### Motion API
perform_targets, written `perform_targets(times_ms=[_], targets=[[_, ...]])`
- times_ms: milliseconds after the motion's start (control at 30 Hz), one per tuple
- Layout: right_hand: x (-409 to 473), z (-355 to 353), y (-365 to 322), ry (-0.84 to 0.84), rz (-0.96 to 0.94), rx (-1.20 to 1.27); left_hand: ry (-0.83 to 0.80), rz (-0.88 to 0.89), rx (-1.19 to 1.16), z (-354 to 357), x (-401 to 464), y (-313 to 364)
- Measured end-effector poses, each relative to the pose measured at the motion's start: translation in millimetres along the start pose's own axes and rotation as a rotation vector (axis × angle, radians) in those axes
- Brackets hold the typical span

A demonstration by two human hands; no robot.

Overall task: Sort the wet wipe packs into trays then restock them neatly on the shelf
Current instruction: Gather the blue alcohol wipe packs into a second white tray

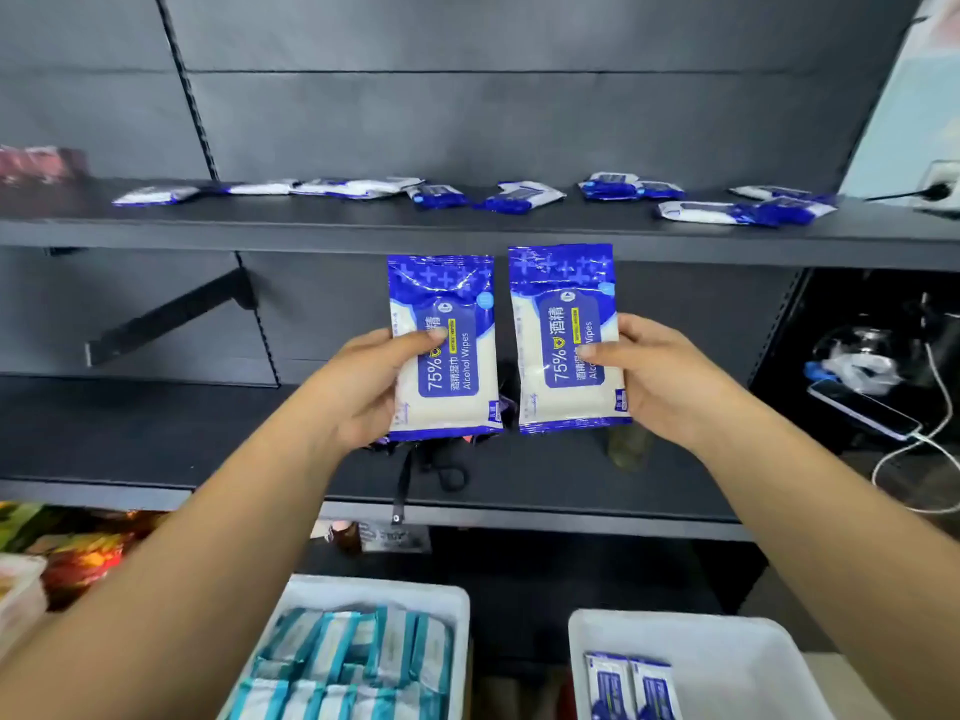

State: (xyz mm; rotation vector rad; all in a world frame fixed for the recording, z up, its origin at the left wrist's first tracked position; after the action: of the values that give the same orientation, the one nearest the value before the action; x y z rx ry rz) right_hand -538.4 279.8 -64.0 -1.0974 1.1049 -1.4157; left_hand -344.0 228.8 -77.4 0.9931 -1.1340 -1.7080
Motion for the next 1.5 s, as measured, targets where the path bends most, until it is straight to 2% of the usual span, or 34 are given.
perform_targets(times_ms=[267,367,500,667,833,967,1067,1167,1300,1500], targets=[[-63.9,-82.0,49.4,0.178,0.102,-0.088,-0.051,-0.135,0.026,49.8,-17.0,-98.4],[-78.3,-132.2,77.6,0.26,0.17,-0.141,-0.027,-0.197,0.028,67.6,-6.5,-148.1],[-97.1,-214.8,127.8,0.343,0.278,-0.095,0.016,-0.303,0.029,104.5,12.9,-223.1],[-108.6,-322.7,205.6,0.371,0.466,-0.02,0.181,-0.447,0.041,141.1,34.2,-332.0],[-117.7,-400.3,290.4,0.371,0.644,0.029,0.36,-0.631,-0.011,170.6,31.5,-444.6],[-133.7,-438.9,363.6,0.39,0.748,0.006,0.398,-0.736,0.022,187.1,26.9,-515.7],[-152.9,-457.7,422.8,0.394,0.85,-0.034,0.441,-0.746,0.175,191.7,38.4,-560.4],[-158.4,-488.4,502.6,0.456,0.902,-0.076,0.417,-0.76,0.278,192.8,76.4,-634.5],[-157.3,-521.5,584.6,0.509,0.934,-0.16,0.398,-0.77,0.421,188.5,119.6,-721.4],[-143.5,-541.9,665.0,0.507,0.908,-0.191,0.409,-0.806,0.467,190.6,150.5,-820.3]])
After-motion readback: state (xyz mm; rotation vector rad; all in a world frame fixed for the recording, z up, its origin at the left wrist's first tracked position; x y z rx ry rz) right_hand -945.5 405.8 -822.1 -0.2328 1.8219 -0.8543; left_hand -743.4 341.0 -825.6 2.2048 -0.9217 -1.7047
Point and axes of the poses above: each hand's wrist, its own x-axis towards the middle knuckle, its own z-axis out of the palm, y = z × x, the point moved 9 cm from there along x, towards the middle knuckle, and after that the axes turned 4 degrees about -z, right-handed, at the moved point
